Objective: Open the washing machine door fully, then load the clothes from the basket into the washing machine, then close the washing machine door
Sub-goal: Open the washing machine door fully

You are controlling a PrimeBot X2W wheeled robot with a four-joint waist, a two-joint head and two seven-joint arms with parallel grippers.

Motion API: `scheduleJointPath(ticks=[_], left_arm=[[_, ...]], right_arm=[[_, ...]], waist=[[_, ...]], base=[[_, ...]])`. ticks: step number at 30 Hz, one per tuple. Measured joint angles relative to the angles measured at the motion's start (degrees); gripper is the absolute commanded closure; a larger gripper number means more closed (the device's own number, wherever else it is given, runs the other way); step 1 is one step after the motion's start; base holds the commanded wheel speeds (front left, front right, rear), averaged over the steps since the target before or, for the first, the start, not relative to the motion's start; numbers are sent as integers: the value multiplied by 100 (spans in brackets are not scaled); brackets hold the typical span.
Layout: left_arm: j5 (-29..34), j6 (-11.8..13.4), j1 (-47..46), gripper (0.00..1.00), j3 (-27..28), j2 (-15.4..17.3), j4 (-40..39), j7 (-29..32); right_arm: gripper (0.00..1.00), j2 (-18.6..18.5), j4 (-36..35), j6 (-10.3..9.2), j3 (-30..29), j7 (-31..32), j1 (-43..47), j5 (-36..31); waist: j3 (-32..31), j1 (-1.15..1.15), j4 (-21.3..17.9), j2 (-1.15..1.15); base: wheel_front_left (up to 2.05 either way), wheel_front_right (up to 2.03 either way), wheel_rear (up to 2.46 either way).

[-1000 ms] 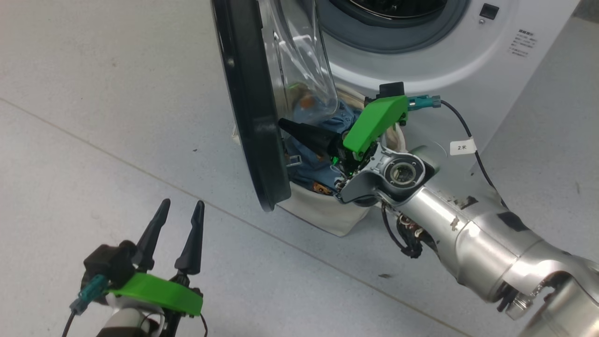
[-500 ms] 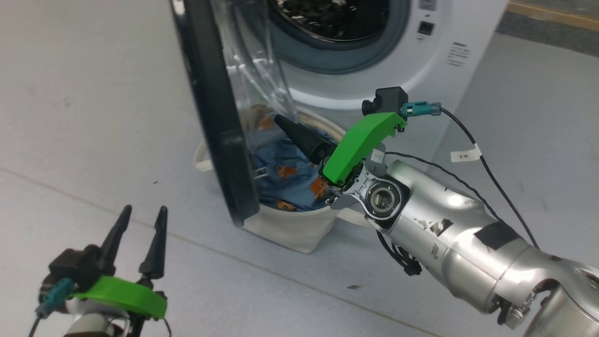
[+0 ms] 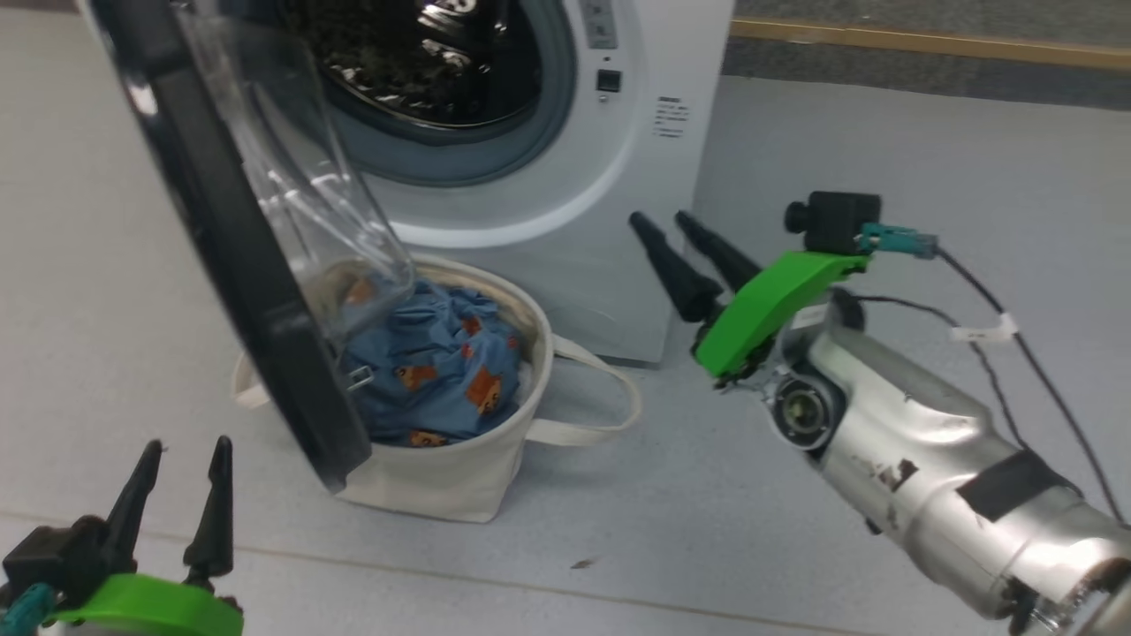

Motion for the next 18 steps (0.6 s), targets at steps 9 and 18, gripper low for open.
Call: scheduleJointPath(ticks=[9,18], left_arm=[[-232,203,658,0,400,266,-249,-2],[-312,304,957,0,563,407,-479,-1]], right_arm=[[0,-125,-823,1,-2517,-5,1353,-3073],[0,216,-2242,1,-4264,-5,3571,-5144]], waist=[[-105,0,-635,0],[-162,0,-941,0]], base=[[0,0,0],[0,0,0]])
